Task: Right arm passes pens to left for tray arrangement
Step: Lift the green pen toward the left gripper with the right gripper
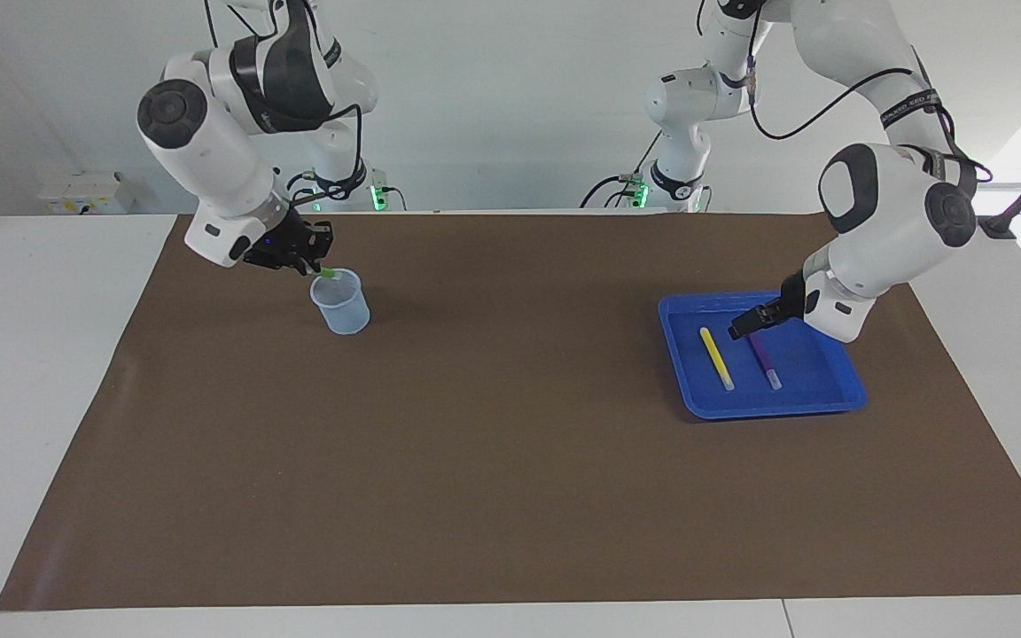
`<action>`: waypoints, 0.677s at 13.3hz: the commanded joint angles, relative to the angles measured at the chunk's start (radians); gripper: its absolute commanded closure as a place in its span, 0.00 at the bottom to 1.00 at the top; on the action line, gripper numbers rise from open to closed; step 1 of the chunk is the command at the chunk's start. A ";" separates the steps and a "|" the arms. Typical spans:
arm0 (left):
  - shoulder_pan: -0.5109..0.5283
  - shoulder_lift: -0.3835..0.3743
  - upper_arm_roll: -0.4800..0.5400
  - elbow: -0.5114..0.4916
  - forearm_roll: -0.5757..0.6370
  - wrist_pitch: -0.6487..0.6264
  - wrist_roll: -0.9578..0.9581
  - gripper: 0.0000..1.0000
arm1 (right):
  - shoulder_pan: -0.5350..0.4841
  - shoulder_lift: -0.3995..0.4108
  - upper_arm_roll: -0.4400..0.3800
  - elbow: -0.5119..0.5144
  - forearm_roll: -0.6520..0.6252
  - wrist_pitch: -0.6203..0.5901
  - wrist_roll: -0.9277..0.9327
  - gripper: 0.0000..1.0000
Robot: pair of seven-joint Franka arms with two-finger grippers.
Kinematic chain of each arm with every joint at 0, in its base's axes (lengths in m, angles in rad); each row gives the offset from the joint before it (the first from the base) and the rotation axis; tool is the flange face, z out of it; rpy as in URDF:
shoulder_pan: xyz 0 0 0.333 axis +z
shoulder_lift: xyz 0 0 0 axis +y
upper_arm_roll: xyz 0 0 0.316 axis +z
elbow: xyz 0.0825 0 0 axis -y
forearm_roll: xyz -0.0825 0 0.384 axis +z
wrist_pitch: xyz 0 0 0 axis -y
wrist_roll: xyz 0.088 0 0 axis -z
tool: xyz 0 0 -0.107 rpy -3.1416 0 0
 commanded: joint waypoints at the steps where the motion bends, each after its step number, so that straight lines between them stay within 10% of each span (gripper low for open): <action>1: -0.014 -0.033 -0.055 0.072 -0.073 -0.074 -0.292 0.00 | 0.004 0.013 0.016 0.123 0.042 -0.049 0.045 1.00; 9: -0.019 -0.135 -0.147 0.051 -0.402 0.102 -1.103 0.00 | 0.180 0.015 0.022 0.133 0.363 0.194 0.696 1.00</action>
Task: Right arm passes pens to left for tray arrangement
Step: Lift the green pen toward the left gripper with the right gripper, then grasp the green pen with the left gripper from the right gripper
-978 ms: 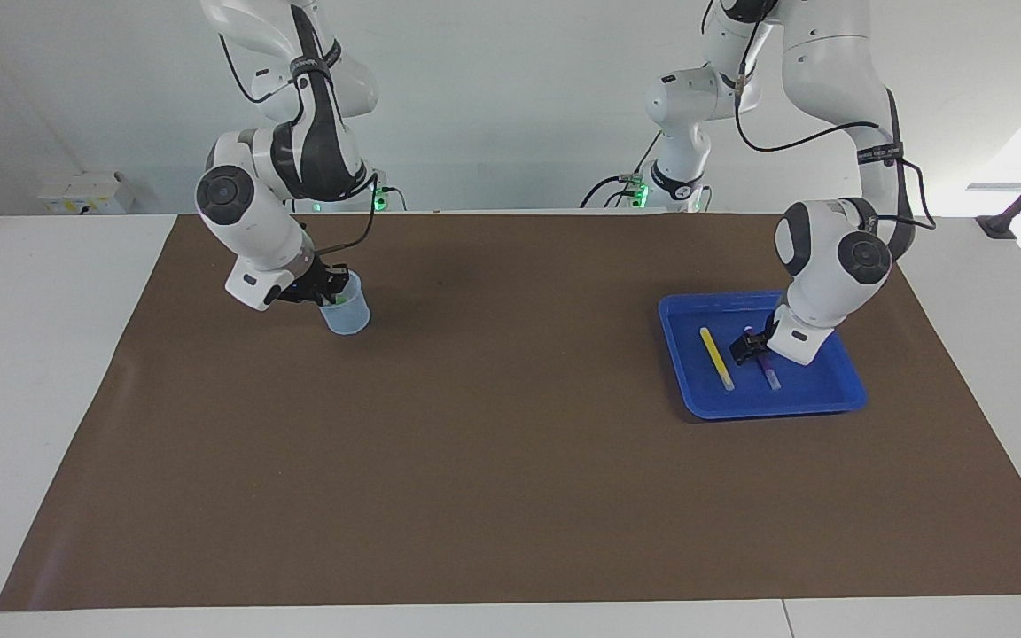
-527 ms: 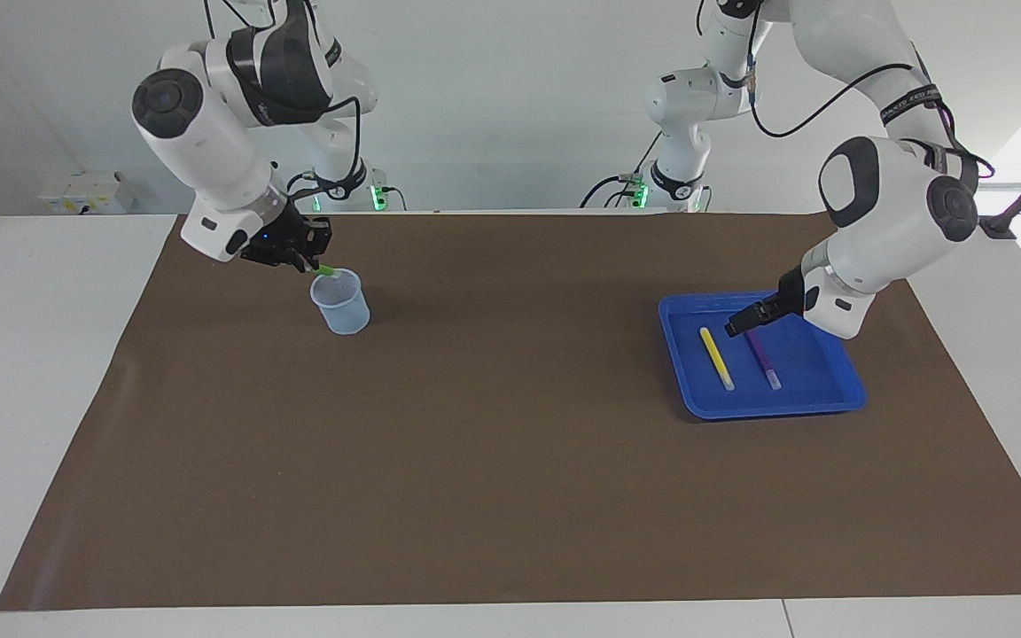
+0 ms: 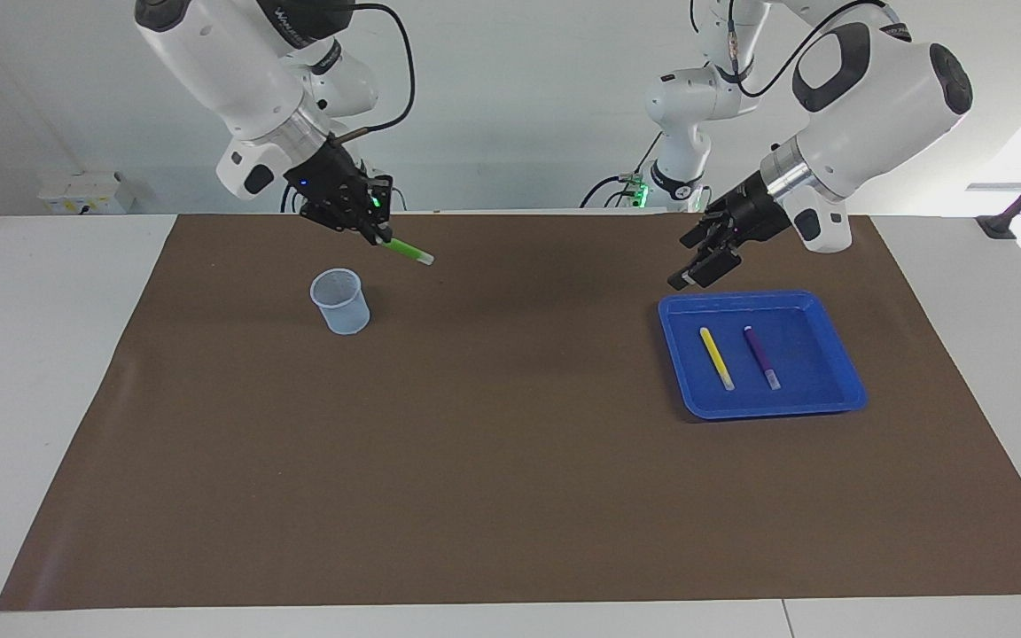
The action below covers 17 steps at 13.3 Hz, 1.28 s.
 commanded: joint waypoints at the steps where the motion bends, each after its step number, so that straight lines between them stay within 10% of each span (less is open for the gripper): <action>1: 0.002 -0.025 -0.056 -0.038 -0.054 0.071 -0.228 0.00 | 0.067 0.004 0.000 0.007 0.039 0.085 0.171 1.00; 9: -0.096 -0.195 -0.069 -0.271 -0.209 0.359 -0.496 0.00 | 0.260 -0.002 0.000 -0.034 0.063 0.383 0.628 1.00; 17: -0.144 -0.271 -0.067 -0.351 -0.214 0.375 -0.413 0.00 | 0.277 -0.005 0.006 -0.051 0.063 0.419 0.618 1.00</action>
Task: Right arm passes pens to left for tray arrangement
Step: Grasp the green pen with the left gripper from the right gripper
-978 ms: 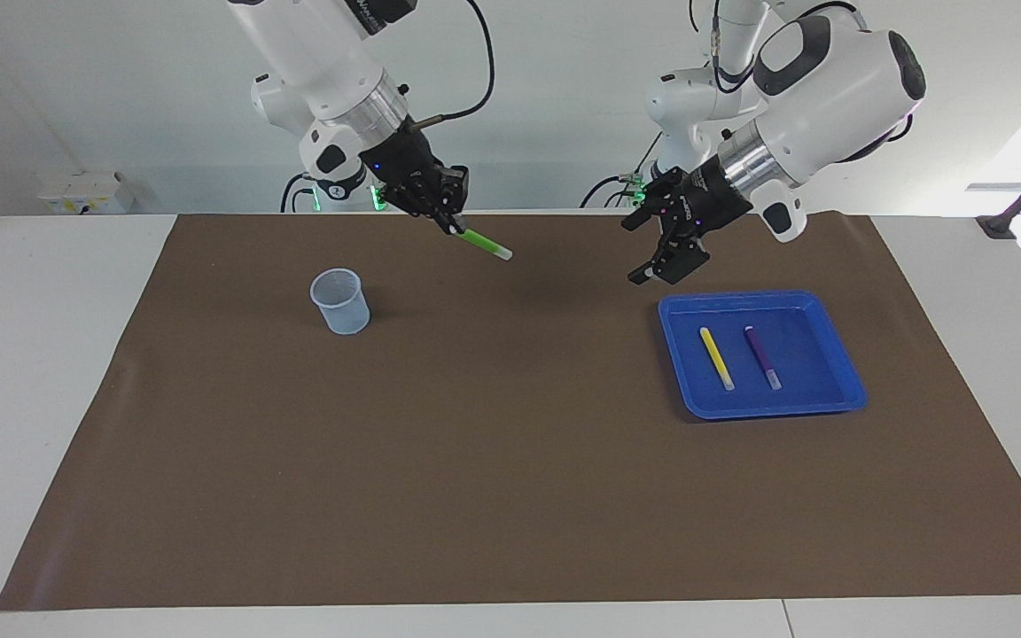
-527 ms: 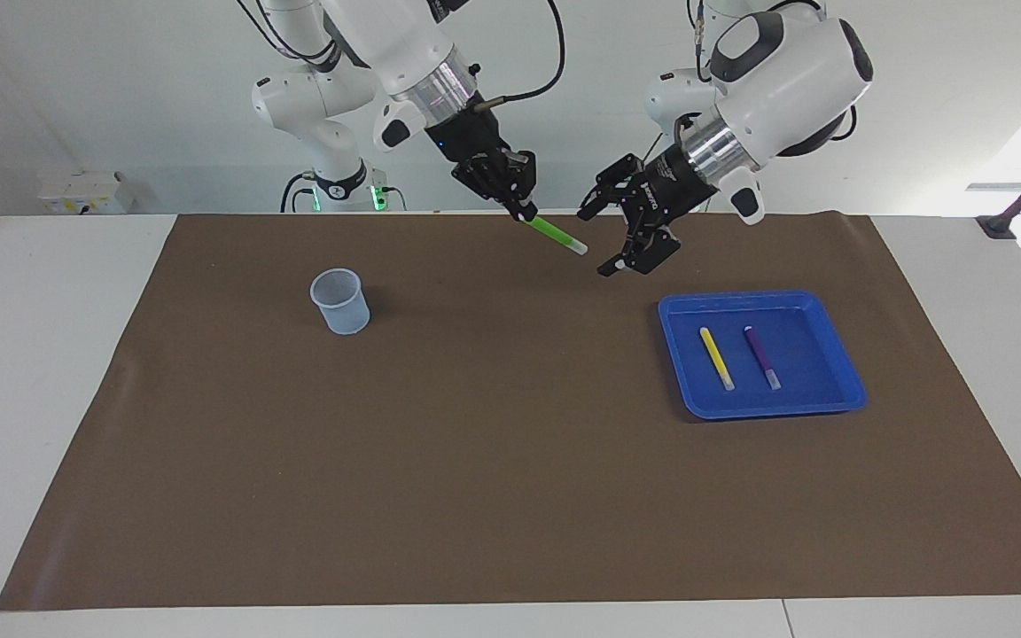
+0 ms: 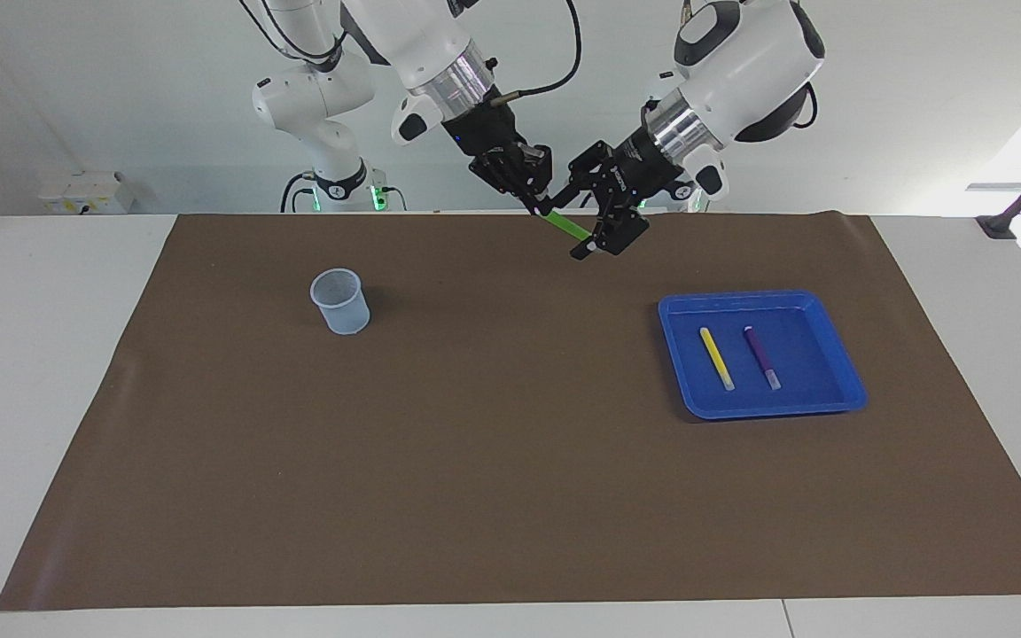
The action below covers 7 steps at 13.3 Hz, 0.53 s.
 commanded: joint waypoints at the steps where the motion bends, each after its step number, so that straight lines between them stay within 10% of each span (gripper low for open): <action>1: -0.005 -0.055 0.013 -0.087 -0.027 0.045 0.036 0.00 | 0.000 -0.013 0.003 -0.028 0.025 0.028 -0.011 1.00; 7: 0.002 -0.082 0.013 -0.142 -0.040 0.098 0.037 0.11 | -0.001 -0.015 0.003 -0.036 0.025 0.028 -0.026 1.00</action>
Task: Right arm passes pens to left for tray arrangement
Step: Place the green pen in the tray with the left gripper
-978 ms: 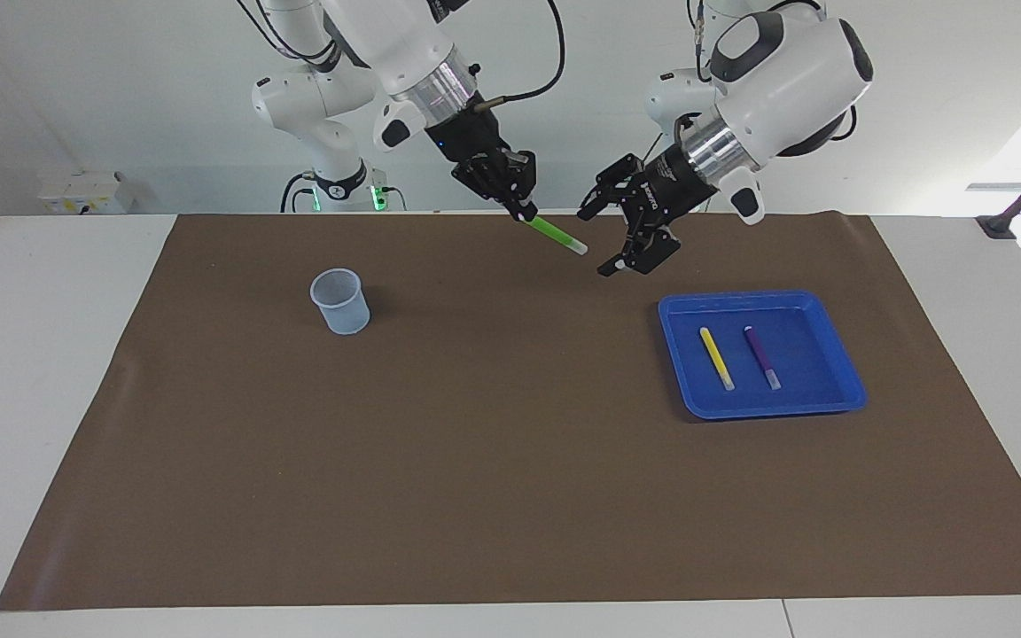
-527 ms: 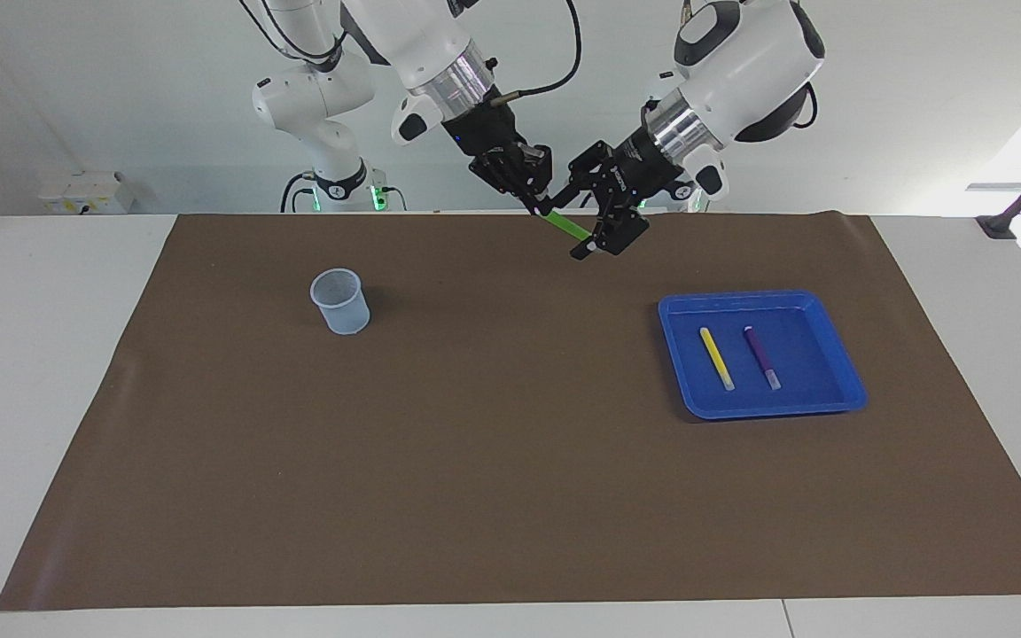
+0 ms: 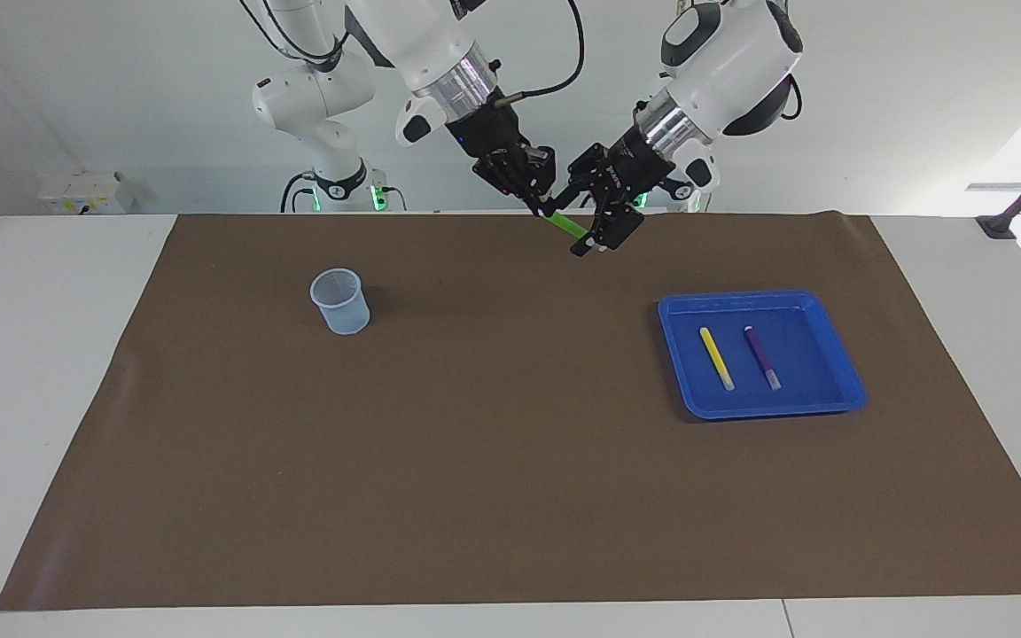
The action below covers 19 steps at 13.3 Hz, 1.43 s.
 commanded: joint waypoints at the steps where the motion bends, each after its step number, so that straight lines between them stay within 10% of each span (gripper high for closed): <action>1: 0.001 -0.043 0.009 -0.043 -0.033 0.015 0.032 0.19 | -0.006 -0.015 0.003 -0.027 0.025 0.025 -0.033 1.00; 12: 0.004 -0.043 0.013 -0.038 -0.032 -0.029 0.067 0.51 | -0.012 -0.016 0.003 -0.034 0.025 0.024 -0.054 1.00; 16: 0.008 -0.043 0.016 -0.038 -0.032 -0.031 0.081 0.96 | -0.015 -0.016 0.003 -0.034 0.025 0.022 -0.062 1.00; 19: 0.011 -0.041 0.018 -0.034 -0.030 -0.022 0.107 1.00 | -0.016 -0.016 0.003 -0.032 0.025 0.022 -0.063 1.00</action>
